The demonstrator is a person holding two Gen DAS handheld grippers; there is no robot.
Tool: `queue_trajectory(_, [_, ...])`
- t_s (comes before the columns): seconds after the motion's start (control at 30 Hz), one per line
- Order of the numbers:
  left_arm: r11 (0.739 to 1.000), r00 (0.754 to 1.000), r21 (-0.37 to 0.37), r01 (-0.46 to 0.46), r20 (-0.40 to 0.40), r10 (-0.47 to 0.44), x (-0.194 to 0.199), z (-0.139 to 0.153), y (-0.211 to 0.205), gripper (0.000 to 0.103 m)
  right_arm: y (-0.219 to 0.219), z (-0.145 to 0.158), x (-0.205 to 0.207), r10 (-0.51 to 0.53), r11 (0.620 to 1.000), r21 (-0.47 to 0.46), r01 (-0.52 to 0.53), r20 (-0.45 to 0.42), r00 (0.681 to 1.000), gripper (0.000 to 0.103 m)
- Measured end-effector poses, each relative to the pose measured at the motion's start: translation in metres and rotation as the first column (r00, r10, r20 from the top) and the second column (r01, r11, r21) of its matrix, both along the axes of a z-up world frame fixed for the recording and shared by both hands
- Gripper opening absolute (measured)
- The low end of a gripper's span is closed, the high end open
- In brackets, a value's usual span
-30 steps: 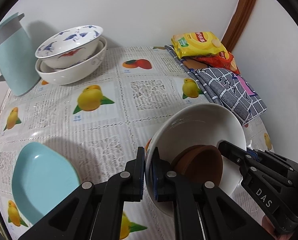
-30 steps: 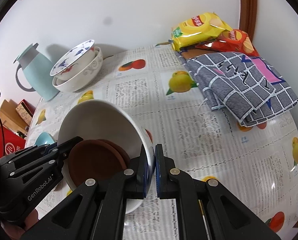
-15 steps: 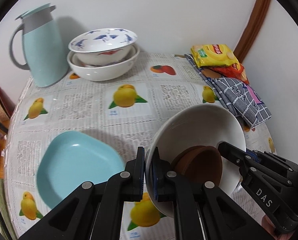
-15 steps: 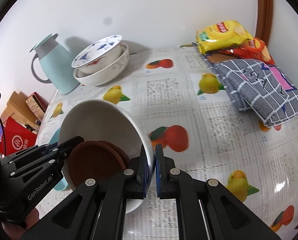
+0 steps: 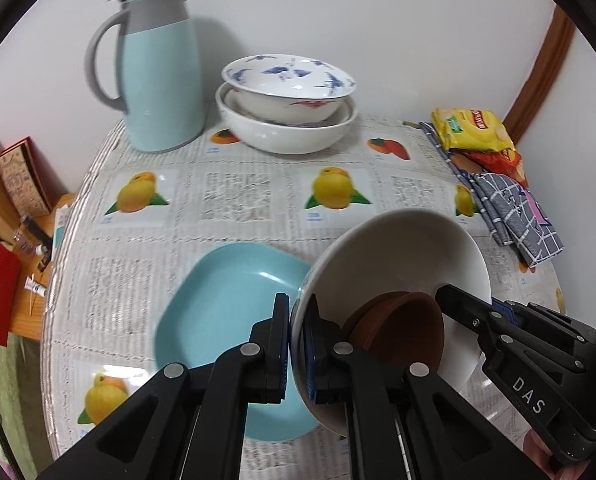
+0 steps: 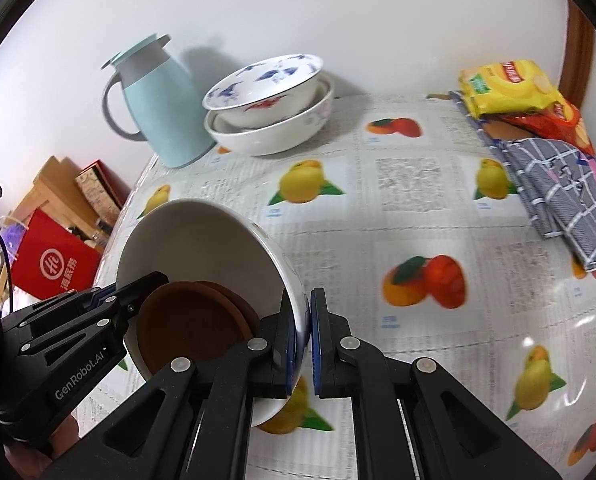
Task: Organize plates and bowls
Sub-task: 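Carry the white bowl with both grippers over the teal plate stack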
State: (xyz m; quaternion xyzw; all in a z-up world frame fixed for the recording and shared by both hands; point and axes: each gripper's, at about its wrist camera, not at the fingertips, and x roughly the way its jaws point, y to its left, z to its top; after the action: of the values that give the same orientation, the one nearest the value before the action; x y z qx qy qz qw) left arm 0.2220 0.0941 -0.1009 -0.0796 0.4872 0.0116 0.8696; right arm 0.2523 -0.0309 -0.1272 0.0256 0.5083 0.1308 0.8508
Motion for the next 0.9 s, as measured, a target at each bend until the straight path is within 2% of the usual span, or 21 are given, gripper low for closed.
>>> queue_trajectory(0.63, [0.996,0.994,-0.008,-0.088,-0.069,0.087,-0.009,-0.029,0.061,0.007,0.067,-0.034,0.009,0.09,0.996,-0.002,-0.091,-0.084,0.992,0.007])
queue_trajectory(0.9, [0.995,0.993,-0.036,-0.091,-0.076,0.088,0.0,-0.037,0.067,0.007,0.072,-0.043,0.018,0.094,0.995,-0.01,-0.096,-0.111,0.989,0.007])
